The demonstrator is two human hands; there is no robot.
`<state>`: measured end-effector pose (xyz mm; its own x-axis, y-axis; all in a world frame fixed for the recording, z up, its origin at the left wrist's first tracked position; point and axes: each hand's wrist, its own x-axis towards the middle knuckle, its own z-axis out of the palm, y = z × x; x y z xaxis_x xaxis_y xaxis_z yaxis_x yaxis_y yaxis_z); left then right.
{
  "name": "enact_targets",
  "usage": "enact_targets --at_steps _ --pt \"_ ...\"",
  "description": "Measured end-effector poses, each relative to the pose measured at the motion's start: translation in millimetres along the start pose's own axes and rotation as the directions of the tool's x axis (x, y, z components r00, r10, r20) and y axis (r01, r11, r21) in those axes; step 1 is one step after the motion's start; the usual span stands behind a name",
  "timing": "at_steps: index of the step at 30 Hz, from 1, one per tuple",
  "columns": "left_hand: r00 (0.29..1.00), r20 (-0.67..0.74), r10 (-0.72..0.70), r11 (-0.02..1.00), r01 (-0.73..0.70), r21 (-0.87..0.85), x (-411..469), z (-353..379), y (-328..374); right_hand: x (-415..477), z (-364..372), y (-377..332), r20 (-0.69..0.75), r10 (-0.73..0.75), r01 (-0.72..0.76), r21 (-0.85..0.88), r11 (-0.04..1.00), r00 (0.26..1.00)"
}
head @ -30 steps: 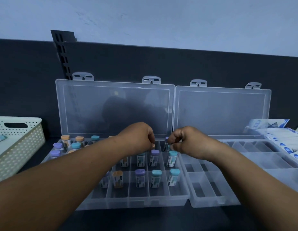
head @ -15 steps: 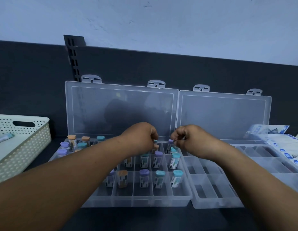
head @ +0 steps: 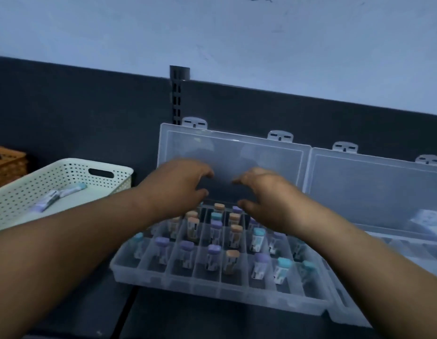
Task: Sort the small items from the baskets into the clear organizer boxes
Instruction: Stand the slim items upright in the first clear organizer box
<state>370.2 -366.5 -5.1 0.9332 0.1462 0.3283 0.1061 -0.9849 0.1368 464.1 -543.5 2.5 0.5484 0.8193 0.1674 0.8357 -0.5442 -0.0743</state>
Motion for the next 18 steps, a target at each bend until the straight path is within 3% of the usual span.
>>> enact_targets --at_steps 7,12,18 --pt "0.980 -0.076 -0.186 0.975 0.194 0.109 -60 -49 -102 52 5 -94 0.020 -0.209 0.208 0.011 0.978 0.978" --pt "0.942 -0.046 -0.334 0.929 0.337 0.156 -106 -73 -172 95 23 -169 0.033 -0.303 0.302 0.050 0.952 0.952" --pt "0.908 0.022 -0.419 0.900 0.412 0.138 -138 -77 -227 143 51 -239 0.109 -0.335 0.330 0.066 0.942 0.936"
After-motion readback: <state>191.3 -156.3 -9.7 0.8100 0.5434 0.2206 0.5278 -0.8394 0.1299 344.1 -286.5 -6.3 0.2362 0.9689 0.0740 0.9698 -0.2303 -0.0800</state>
